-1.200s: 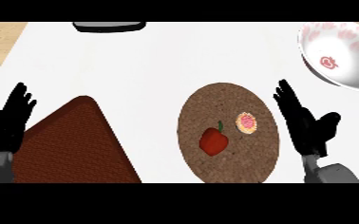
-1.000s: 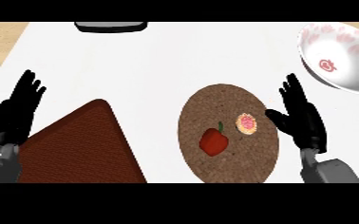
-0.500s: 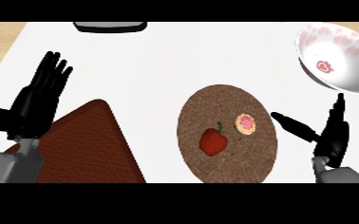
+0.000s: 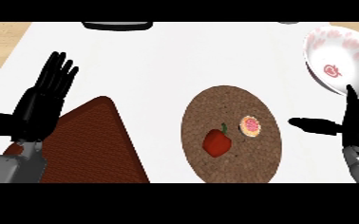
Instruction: Pick the cupcake from the placemat and place it in the bowl
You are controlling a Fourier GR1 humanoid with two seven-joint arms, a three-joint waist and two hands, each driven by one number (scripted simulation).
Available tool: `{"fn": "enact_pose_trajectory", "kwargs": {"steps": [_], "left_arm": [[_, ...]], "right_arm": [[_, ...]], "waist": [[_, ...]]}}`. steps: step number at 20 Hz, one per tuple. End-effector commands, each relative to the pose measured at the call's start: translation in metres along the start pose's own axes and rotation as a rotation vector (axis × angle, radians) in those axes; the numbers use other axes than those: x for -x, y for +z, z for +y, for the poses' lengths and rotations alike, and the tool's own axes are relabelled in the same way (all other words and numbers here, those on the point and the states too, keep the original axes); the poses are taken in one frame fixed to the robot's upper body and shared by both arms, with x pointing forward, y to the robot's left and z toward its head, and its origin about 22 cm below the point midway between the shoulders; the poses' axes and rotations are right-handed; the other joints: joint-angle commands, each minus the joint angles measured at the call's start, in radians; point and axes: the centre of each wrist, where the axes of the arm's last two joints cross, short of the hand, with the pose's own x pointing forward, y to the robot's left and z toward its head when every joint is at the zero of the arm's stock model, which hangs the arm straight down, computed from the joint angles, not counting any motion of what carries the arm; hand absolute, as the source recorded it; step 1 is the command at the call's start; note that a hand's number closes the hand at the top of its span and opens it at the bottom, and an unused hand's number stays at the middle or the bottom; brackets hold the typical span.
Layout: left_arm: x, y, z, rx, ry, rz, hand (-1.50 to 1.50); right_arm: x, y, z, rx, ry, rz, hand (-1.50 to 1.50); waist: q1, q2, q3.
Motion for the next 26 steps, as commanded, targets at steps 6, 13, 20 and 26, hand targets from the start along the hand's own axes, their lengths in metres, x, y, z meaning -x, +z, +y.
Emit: {"fn": "enact_pose_trajectory", "kwargs": {"steps": [6,13,20,26], "left_arm": [[-0.006,-0.004,-0.002,0.040,-0.003,-0.014,0.00],[0.008,0.005,0.002,0.011,-0.002,0.000,0.00],[0.009,0.001,-0.008,-0.002,0.002,-0.019,0.00],[-0.005,0.004,0.002,-0.022,0.005,-0.015,0.00]], "right_arm": [[-0.072,0.025,-0.010,-0.548,0.388,0.261,-1.50],[-0.157,0.030,-0.033,-0.608,0.410,0.316,-1.50],[-0.158,0.049,0.015,-0.648,0.357,0.332,-1.50],[-0.132,0.064,0.025,-0.632,0.360,0.353,-1.50]], "waist": [[0.039,0.004,0.004],[0.012,0.004,0.007],[-0.008,0.001,0.009],[-0.019,-0.006,0.009]]}}
